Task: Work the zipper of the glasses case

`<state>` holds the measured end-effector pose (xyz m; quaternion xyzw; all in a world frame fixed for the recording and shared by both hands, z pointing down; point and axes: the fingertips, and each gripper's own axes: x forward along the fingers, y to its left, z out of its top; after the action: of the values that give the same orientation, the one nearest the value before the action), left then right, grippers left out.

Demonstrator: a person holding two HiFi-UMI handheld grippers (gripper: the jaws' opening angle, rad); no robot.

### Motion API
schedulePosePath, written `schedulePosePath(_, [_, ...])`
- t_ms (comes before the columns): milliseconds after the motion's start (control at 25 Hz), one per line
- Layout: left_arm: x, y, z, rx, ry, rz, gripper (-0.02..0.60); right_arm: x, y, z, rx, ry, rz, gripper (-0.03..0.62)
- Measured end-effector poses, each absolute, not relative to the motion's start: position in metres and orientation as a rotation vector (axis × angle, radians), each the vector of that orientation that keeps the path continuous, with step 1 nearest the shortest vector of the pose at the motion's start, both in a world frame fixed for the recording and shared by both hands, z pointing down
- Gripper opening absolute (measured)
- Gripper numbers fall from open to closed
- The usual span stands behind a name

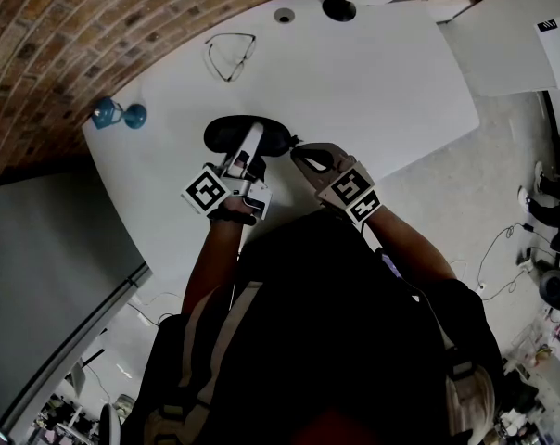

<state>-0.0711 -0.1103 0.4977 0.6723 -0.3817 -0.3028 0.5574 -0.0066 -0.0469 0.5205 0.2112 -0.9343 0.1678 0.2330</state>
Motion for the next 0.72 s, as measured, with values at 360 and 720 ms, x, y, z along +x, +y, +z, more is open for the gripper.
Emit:
schedulePosePath(360, [-0.069, -0.110, 0.495, 1.592, -0.869, -0.717, 0.244, 0.002, -0.062, 0.518, 0.672, -2.575, 0.467, 0.005])
schedulePosePath(720, [-0.068, -0.108, 0.489, 1.624, -0.816, -0.699, 0.242, 0.005, -0.074, 0.513, 0.744, -2.594, 0.457, 0.006])
